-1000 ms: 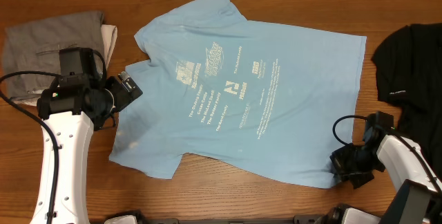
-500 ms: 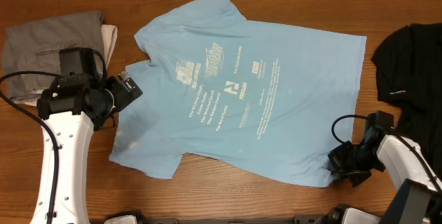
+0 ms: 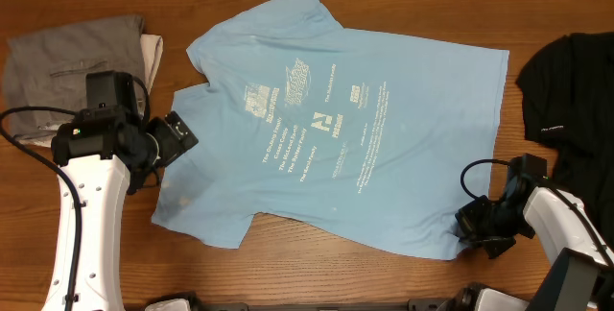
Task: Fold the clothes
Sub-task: 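Hold the lower-right hem corner closed in the right gripper, then move the left gripper down to the T-shirt's lower-left hem corner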
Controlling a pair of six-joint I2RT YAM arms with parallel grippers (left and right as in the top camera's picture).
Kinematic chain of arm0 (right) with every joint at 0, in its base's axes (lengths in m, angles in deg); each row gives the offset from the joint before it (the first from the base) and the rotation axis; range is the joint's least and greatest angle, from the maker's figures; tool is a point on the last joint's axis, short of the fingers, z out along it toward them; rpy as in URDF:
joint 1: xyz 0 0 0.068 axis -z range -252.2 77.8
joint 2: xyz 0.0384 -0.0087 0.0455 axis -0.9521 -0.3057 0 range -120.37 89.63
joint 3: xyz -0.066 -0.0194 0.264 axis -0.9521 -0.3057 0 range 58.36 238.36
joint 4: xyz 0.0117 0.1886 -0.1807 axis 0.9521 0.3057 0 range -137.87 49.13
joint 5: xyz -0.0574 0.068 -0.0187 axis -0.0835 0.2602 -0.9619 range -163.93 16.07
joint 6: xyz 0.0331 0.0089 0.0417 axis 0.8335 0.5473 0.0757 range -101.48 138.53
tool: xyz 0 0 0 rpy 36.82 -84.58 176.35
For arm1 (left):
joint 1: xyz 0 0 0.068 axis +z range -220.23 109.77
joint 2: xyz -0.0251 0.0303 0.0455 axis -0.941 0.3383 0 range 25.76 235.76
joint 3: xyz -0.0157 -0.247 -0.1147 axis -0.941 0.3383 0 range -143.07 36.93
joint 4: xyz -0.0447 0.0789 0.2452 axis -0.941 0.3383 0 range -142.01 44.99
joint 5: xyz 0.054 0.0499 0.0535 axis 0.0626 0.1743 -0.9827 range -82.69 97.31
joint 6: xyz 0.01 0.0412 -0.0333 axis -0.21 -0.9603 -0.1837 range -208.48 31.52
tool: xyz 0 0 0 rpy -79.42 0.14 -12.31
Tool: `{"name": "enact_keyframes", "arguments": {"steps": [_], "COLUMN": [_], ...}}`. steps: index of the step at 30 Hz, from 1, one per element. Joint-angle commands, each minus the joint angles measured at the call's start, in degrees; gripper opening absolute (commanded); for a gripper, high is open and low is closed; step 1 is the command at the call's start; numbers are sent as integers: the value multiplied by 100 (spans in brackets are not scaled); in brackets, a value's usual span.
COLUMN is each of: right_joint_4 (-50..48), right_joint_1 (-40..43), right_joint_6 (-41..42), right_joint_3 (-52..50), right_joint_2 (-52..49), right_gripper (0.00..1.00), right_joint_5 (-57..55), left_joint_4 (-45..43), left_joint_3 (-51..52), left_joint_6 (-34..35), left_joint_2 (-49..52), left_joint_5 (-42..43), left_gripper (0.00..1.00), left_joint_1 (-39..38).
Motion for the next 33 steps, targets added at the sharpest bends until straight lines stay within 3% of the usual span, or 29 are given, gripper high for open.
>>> {"name": "enact_keyframes", "arguments": {"steps": [1,2,9,18,21,22,23,24,33], "right_joint_4": [-33,-33,-35,-37,-39,-39,-39,-39,-42], "right_joint_1": [11,11,11,11,11,11,11,11,11], "right_joint_6": [-44,-42,-44,-44,-42,-42,-42,-42,-42], "right_joint_3": [-42,-42,-42,-42,-42,-42,-42,-42,-42], "right_joint_2": [-28,-28,-28,-28,-28,-28,-28,-28,-28], "right_gripper": [4,4,4,4,4,4,4,4,5], "right_joint_5": [26,26,26,24,26,24,24,26,26], "left_joint_4": [256,385,754,-385,-562,-608,-695,-769,-2052], "left_joint_3": [-13,-13,385,1873,2184,2269,2391,2470,3477], "left_joint_6": [-46,9,588,901,907,911,916,918,916], "left_joint_2": [35,35,-33,-81,-79,-79,-79,-79,-79], "left_joint_5": [-313,-306,-358,-431,-634,-634,-634,-634,-337], "left_gripper": [18,4,4,5,17,25,42,50,54], "left_joint_1": [-26,-26,-4,247,472,549,643,702,975]}}
